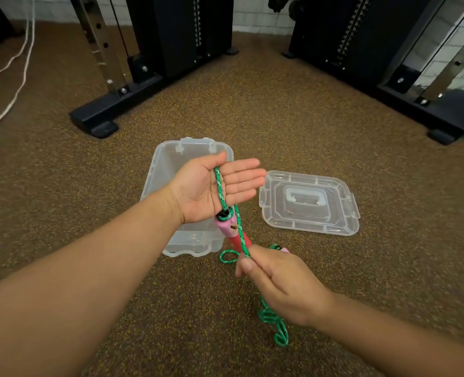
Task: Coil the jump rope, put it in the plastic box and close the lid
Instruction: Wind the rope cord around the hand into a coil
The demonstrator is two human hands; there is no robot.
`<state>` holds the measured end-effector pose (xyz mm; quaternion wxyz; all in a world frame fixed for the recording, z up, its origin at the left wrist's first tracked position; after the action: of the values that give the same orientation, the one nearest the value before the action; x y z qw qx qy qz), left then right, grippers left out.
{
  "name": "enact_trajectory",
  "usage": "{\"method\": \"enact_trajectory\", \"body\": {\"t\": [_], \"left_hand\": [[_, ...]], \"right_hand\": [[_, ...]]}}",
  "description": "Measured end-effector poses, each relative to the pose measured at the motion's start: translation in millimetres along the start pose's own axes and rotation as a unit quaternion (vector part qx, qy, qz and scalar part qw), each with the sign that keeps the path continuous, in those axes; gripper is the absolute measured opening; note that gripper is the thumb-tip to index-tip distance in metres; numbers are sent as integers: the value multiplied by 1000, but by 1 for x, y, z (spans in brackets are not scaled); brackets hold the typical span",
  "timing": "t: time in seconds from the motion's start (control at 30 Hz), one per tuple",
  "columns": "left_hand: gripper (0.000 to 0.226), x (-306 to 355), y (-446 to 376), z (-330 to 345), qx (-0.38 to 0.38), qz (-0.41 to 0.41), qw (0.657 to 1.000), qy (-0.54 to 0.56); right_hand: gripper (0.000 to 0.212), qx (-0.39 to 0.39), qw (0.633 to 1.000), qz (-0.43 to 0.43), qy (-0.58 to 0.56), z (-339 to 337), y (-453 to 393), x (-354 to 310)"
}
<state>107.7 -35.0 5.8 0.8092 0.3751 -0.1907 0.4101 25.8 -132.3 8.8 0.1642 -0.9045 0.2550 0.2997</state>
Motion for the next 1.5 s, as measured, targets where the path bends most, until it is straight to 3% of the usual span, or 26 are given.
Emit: {"method": "enact_trajectory", "body": {"t": [0.17, 0.37, 0.57, 0.67, 0.73, 0.8, 0.9, 0.97, 1.17, 1.37, 1.5], "left_hand": [[65, -19, -4, -1, 38, -49, 989, -136], [76, -35, 0, 9, 29, -106, 961, -253], [115, -62, 14, 28, -105, -231, 919, -300], [118, -63, 19, 45, -172, -249, 915, -267], [101, -61, 22, 52, -195, -243, 911, -270], [68, -59, 26, 57, -200, -221, 915, -273], [44, -51, 25, 56, -169, -170, 943, -231], [42, -38, 20, 49, -129, -124, 966, -188], [39, 1, 9, 29, -9, 17, 995, -94], [43, 12, 3, 17, 71, 91, 991, -66], [64, 8, 2, 17, 95, 55, 989, -99]], "right_hand": [[29, 61, 997, -45, -35, -35, -13, -21], [26, 104, 989, -42, -98, -72, -29, -11], [19, 132, 988, -6, -77, -97, -42, 21], [24, 150, 979, 38, -129, -95, -45, 44], [24, 156, 968, 72, -185, -83, -45, 58], [27, 154, 949, 93, -259, -65, -43, 66], [31, 141, 912, 101, -372, -43, -37, 64], [27, 139, 910, 127, -369, -35, -30, 62], [30, 118, 961, 183, -172, -19, -7, 72], [35, 65, 994, 86, -16, -23, -7, 28], [26, 58, 997, 31, -37, -34, -11, 1]]}}
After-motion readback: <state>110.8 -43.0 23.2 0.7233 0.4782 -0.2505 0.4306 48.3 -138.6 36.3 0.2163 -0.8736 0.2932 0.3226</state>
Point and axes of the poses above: each hand's wrist, its own y-axis away from the middle knuckle, its own z-axis out of the palm, x = y × z, the point moved 9 cm from there along -y, towards the middle knuckle, and after that the axes turned 5 degrees about -z, right-handed, at the moved point
